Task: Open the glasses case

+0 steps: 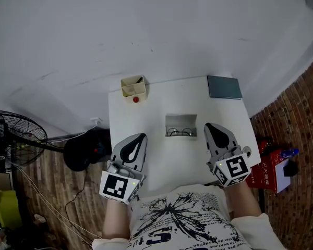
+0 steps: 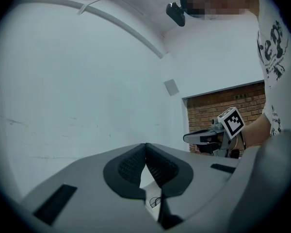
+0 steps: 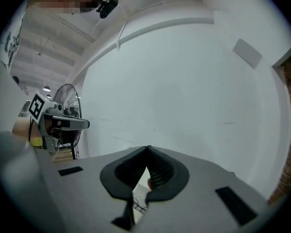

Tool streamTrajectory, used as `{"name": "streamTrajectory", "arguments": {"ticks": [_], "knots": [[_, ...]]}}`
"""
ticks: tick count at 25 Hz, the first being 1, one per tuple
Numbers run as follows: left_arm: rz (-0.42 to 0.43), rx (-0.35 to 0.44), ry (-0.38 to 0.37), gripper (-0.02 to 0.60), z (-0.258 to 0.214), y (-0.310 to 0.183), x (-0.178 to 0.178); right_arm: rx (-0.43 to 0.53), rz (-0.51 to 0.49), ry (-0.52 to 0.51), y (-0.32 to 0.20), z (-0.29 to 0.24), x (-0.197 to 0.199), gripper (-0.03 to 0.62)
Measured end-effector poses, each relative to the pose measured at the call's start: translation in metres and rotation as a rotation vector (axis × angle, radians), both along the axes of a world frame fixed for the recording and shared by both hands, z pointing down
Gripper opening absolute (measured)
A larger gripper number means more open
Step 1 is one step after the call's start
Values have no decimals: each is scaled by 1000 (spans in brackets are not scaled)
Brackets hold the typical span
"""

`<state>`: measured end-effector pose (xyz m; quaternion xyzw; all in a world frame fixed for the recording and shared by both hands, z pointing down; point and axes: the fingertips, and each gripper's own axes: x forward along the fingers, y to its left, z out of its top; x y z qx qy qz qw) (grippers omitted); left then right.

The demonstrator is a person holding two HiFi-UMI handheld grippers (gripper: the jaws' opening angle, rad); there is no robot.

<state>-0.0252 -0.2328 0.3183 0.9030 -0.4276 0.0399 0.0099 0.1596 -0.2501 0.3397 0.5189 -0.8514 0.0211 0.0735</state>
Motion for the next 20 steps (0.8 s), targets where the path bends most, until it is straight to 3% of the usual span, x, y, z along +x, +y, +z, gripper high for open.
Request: {"name": "streamTrajectory", "arguments": {"ticks": [20], "knots": [[-28,-44,-25,14,12,-2,7,-29,-3,34,7,14,1,11]]}}
